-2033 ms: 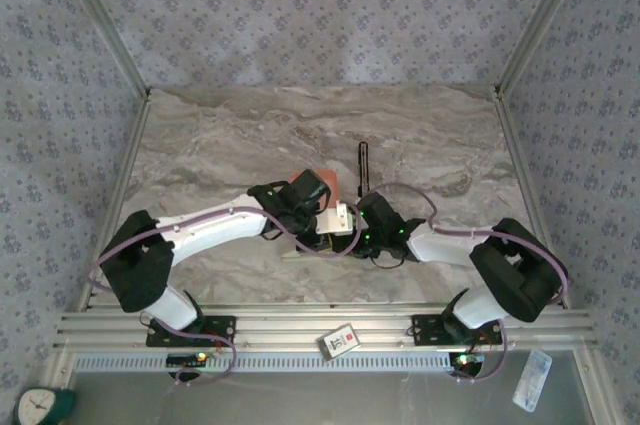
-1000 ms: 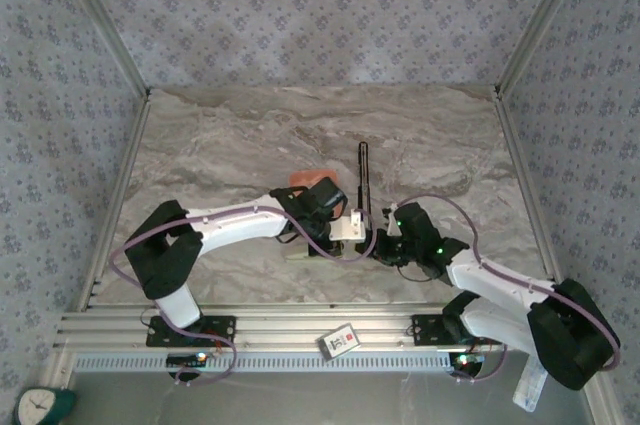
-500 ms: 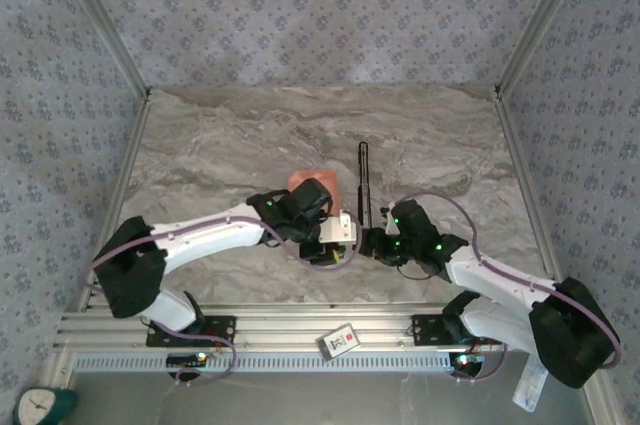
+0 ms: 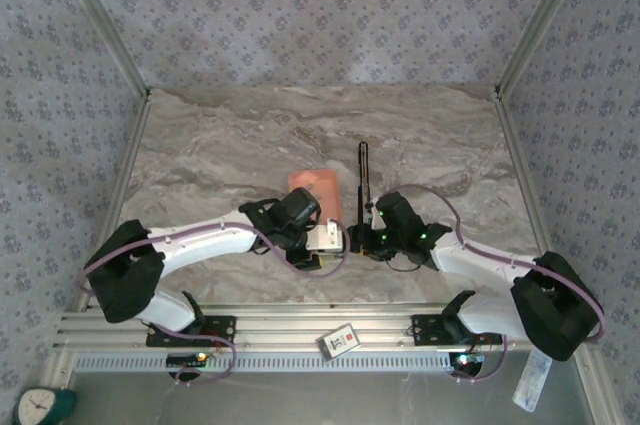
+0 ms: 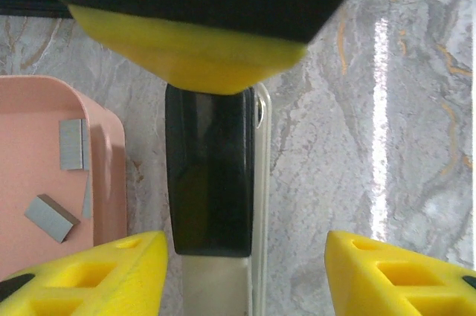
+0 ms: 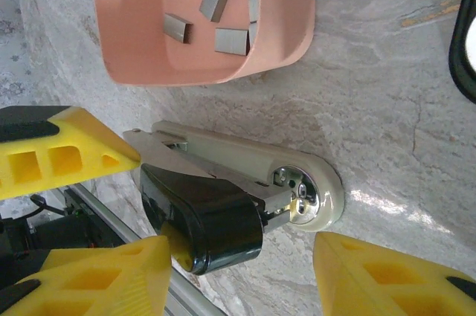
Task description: Load the staples into the stapler
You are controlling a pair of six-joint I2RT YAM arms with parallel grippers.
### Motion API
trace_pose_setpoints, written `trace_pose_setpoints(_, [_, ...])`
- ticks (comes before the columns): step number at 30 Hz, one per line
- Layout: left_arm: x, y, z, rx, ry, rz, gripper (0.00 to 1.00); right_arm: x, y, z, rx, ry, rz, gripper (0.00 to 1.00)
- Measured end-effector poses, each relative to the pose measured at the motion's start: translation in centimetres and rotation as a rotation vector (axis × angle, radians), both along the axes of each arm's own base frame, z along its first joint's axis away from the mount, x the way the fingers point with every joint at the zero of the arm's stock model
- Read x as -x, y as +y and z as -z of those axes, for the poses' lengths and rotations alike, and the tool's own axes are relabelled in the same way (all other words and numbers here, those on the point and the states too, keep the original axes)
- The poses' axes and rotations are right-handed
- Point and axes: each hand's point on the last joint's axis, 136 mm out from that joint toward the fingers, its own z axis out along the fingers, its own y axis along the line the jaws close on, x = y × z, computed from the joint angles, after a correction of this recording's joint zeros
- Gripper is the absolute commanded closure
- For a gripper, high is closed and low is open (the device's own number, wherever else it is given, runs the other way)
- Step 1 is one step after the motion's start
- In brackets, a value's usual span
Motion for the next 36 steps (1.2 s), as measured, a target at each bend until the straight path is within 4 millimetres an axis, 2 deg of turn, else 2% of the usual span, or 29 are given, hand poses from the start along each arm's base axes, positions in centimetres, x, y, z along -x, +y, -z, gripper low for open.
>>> trace_pose_setpoints(8, [-0.2,-0.2,1.5,-0.023,0.016,0.000,0.46,0.0,0.2,1.5,0.022,0.023,-0.018,0.54])
trace_pose_setpoints(14, [-0.2,-0.2,2.3,-0.043,0.023,0.001,0.48,-0.3,0.9,1.6,-0.002,0.018,-0.034,0.63])
trace_pose_setpoints(20, [-0.4,-0.2,2.6,-0.052,0.023,-0.003,0.53,-0.3,0.9,2.0,0.012,0.022,-0.041,0.67])
trace_pose_setpoints(22, [-0.5,-0.2,2.6,-0.054,0.020,-0.004,0.56,-0.3,1.0,2.0,0.013,0.019,-0.045,0.66])
trace_pose_setpoints(26, [-0.9,-0.4,2.6,-0.055,0.016,-0.005,0.63,-0.3,0.8,1.9,0.025,0.001,-0.054,0.50])
trace_pose_setpoints(28, [-0.9,-0.4,2.5,-0.056,0.014,-0.005,0.65,-0.2,0.4,1.7,0.041,-0.006,-0.053,0.47])
trace_pose_setpoints(33, [-1.0,-0.4,2.5,-0.060,0.017,-0.006,0.81,-0.4,-0.9,-0.4,0.040,-0.066,-0.026,0.45])
trace_pose_setpoints(36, [-1.0,-0.5,2.4,-0.060,0.019,-0.008,0.85,-0.8,-1.9,-1.7,0.035,-0.101,0.005,0.44])
